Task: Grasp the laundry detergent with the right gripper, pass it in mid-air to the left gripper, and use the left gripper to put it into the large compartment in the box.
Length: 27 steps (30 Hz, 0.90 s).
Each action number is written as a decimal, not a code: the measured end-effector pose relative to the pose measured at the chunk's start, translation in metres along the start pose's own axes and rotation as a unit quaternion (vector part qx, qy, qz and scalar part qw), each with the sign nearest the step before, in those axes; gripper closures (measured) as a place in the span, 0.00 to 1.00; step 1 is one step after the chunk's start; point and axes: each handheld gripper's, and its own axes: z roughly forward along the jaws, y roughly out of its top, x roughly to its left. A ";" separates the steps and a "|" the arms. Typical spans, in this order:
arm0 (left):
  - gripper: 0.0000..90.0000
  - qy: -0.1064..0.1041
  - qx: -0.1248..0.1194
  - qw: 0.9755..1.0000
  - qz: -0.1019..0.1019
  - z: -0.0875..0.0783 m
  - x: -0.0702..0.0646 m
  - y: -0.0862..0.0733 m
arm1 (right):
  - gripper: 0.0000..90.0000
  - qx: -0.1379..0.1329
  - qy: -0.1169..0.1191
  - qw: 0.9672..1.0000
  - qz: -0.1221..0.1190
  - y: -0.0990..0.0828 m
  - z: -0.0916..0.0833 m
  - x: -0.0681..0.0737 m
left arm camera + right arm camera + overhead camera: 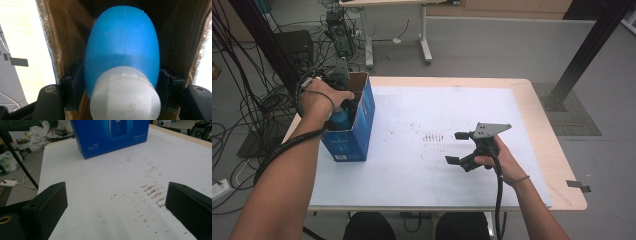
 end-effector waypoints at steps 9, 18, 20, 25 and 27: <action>0.36 -0.005 -0.011 1.000 0.003 -0.013 0.001 -0.006 | 0.05 0.001 -0.001 1.000 -0.002 0.002 0.000 0.001; 0.35 -0.006 -0.031 1.000 0.001 -0.037 0.002 -0.019 | 0.05 0.000 -0.002 1.000 -0.004 0.003 -0.001 0.003; 0.35 -0.007 -0.035 0.999 0.002 -0.042 0.002 -0.022 | 0.05 0.001 -0.001 1.000 -0.005 0.004 -0.001 0.003; 0.34 -0.007 -0.045 0.999 0.003 -0.054 0.003 -0.028 | 0.05 -0.001 0.000 1.000 -0.007 0.006 0.000 0.004; 0.32 -0.009 -0.044 0.999 0.004 -0.059 0.005 -0.029 | 0.05 -0.001 0.000 1.000 -0.008 0.007 0.000 0.004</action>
